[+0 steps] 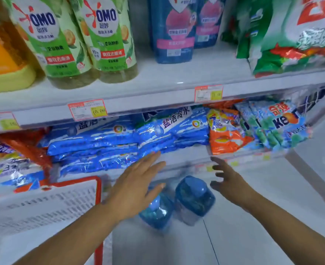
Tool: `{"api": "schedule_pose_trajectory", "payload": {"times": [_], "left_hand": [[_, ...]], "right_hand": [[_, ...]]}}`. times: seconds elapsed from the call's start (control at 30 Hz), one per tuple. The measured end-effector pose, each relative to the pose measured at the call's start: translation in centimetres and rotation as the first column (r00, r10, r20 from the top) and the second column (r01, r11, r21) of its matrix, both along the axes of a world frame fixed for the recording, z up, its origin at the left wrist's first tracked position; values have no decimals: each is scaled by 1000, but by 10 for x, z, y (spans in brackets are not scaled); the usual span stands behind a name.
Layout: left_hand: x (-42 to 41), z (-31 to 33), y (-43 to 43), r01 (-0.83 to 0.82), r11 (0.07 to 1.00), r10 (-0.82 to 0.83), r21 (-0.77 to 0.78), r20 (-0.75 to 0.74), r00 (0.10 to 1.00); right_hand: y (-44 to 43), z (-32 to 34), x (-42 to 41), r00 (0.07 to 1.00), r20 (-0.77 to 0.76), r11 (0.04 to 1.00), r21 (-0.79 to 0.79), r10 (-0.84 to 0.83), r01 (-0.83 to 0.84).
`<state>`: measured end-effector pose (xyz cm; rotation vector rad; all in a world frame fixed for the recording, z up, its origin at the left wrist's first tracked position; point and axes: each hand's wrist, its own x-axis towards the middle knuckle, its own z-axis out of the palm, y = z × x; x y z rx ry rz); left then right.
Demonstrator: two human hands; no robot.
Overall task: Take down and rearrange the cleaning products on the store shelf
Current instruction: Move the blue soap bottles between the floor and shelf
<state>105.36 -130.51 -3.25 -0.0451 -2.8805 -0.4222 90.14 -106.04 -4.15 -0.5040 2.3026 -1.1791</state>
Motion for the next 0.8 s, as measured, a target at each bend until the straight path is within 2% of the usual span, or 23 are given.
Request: {"api": "schedule_pose_trajectory", "payload": {"times": [0.03,0.07,0.1,0.17,0.3,0.4,0.53,0.63,0.7,0.8], "left_hand": [[8,-12,0,-10,1000,9,8,58,998],[13,-20,2,-23,999,20,35,101,995],[17,-23,3,-51,995,39,83,137,990],[21,-23,8,-127,975,82,182,236,968],[23,-15,18,-216,933,116,286,328,937],[19,-9,16,-242,933,123,267,395,910],[5,19,18,-175,944,58,279,384,922],[-15,46,35,-163,915,-9,369,424,906],[-34,66,47,-145,862,-76,485,406,911],[-61,108,56,-100,727,-197,679,346,917]], "right_hand": [[3,-17,5,981,176,992,85,81,-97],[3,-33,10,951,274,978,104,144,-179],[0,-43,15,939,281,966,104,200,-237],[-8,-52,26,957,180,958,133,227,-253],[-14,-48,48,988,-94,966,238,124,-98],[-11,-37,53,996,-79,972,235,45,-25],[10,15,39,998,3,993,105,-56,55],[23,82,28,998,-30,998,-28,63,-64],[26,134,19,985,-88,981,-116,146,-156],[31,201,4,956,-197,950,-183,217,-253]]}}
